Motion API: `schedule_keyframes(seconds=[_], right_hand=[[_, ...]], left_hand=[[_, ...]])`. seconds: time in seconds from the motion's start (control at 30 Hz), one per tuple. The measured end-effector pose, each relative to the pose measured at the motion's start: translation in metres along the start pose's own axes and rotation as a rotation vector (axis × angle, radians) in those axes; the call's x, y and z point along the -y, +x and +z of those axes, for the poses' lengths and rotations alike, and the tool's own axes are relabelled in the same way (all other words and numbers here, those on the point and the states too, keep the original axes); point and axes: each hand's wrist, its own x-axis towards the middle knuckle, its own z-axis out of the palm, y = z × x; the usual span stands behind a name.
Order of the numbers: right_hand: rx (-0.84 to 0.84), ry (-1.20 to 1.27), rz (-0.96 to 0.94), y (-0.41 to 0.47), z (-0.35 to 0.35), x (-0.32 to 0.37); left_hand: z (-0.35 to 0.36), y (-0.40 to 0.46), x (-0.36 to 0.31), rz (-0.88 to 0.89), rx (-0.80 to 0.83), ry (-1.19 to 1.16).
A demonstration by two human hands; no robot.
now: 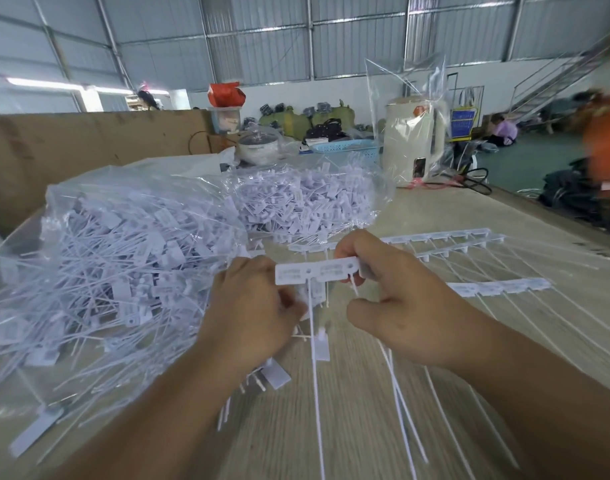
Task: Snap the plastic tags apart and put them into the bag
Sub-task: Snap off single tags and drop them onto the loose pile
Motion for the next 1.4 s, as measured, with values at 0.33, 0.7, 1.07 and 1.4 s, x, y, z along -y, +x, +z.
schedule_keyframes(seconds=[0.33,0.7,1.07,1.4], right_hand=[[0.082,-0.189,-0.047,0.003,-0.002,-0.008],[0.121,-0.259,-0.01,0.0,0.0,-0.009],[0.163,-0.221,-0.034,-0.002,-0.001,-0.001],[0.285,-0.07,-0.039,-0.001,-0.007,0.005]], left_hand=[[-0.032,-0.008,0.003,-0.015,0.273,-0.718],[-0.029,-0.01,0.0,0.032,0.129,-0.765],[-0.029,-0.012,-0.001,-0.014,0.314,-0.802],[-0.033,-0.011,-0.003,0.039,0.431,-0.93]])
